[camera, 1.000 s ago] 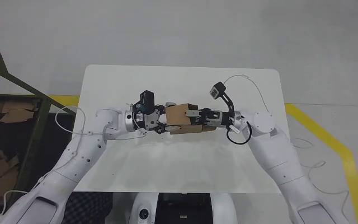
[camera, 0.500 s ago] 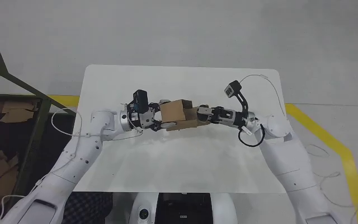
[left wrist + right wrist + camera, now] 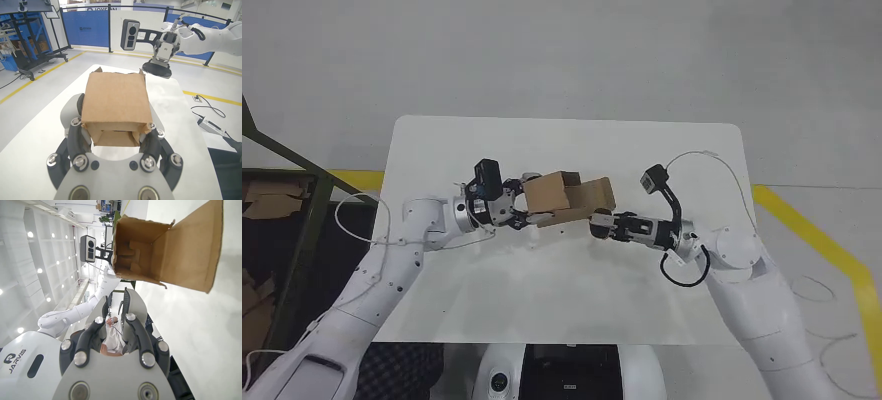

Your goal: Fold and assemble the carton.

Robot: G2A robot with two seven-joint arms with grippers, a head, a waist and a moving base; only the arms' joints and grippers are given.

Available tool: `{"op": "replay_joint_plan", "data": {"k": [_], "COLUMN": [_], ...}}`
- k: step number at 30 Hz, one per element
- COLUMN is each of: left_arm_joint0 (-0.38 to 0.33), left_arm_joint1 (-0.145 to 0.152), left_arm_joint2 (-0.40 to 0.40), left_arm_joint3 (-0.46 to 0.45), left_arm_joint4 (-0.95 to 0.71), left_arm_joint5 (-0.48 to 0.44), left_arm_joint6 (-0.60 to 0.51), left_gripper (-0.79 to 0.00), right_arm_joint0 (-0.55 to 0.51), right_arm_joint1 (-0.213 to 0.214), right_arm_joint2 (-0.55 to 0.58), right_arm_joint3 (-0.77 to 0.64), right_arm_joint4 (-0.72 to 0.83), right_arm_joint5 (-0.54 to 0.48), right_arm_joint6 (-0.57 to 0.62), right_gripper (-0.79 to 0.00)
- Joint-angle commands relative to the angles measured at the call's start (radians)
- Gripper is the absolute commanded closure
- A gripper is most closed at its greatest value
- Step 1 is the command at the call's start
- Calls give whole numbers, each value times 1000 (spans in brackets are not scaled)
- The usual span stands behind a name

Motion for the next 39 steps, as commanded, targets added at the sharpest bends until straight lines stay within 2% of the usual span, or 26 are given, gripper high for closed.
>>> {"op": "replay_joint_plan", "data": {"k": [1,18,39], "left_arm_joint0": [1,20,34], "left_arm_joint1": [0,-5,-9], "left_arm_joint2": [-1,-1,-15], "left_arm_joint3": [-3,-47,-38], "left_arm_joint4": [2,20,21], "left_arm_joint5": [-2,-32,-42], "left_arm_joint6": [4,10,12], "left_gripper": [-554,-560,-570], "right_arm_joint0": [19,143,60], "right_arm_joint1": [-3,-32,8], "right_arm_joint2": [-12,-142,30], "right_arm_joint3": [15,115,34], "right_arm_joint4": [10,28,13], "right_arm_joint5": [5,5,1], "right_arm_joint6": [-7,-22,-99], "right_gripper": [-139,-148,-151]}}
